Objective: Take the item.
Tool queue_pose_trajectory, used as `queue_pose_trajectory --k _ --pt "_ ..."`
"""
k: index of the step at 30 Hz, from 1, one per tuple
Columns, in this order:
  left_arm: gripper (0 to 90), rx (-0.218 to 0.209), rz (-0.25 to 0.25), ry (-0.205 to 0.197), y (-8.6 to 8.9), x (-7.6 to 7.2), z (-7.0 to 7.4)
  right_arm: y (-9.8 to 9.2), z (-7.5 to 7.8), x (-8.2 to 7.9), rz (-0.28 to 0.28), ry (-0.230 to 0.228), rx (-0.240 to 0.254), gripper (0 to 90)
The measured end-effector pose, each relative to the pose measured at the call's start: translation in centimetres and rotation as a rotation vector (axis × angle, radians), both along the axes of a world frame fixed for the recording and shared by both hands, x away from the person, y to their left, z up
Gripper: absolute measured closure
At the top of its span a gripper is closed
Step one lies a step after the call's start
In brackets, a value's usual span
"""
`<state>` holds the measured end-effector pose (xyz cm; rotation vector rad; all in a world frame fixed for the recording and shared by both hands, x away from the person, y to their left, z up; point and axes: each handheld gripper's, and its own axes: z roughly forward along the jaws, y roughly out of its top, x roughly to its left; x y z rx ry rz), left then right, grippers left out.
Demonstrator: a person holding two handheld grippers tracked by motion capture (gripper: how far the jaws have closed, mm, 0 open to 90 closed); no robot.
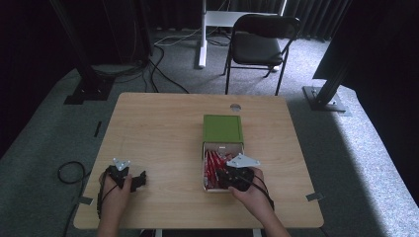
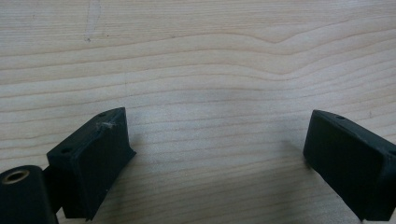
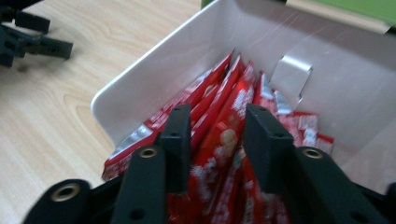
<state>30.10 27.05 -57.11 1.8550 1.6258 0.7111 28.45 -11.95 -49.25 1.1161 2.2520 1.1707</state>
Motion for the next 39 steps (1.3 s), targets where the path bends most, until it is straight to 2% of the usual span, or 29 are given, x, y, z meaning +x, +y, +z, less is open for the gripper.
queue_pose_trajectory --k 3,5,11,16,17,19,27,30,39 --pt "8.1 0.000 0.000 0.000 0.0 0.0 0.0 0.1 -0.4 0.0 0.003 0.014 -0.010 66.5" --pt "8.1 0.000 0.000 0.000 0.0 0.0 0.0 0.1 -0.5 0.0 -0.014 0.007 -0.023 68.3" --pt "8.1 0.000 0.000 0.000 0.0 0.0 0.0 0.1 -1.0 0.2 -0.045 0.014 -0.023 69.3" --pt "8.1 0.000 0.001 0.000 0.0 0.0 0.0 0.1 -1.2 0.3 -0.061 0.011 -0.042 79.6" --pt "8.1 0.000 0.001 0.000 0.0 0.0 0.0 0.0 -1.1 0.4 -0.067 0.010 -0.043 81.0" --pt "8.1 0.000 0.001 0.000 0.0 0.0 0.0 0.1 -1.0 0.2 -0.080 -0.021 -0.073 82.0" --pt "8.0 0.000 0.001 0.000 0.0 0.0 0.0 -0.4 -0.8 0.2 -0.094 0.003 -0.005 83.7" --pt "8.0 0.000 0.000 0.000 0.0 0.0 0.0 -0.6 -0.5 0.1 -0.081 0.004 0.013 83.9" --pt "8.0 0.000 0.001 0.000 0.0 0.0 0.0 -0.9 0.5 -0.4 -0.065 -0.002 0.043 84.5"
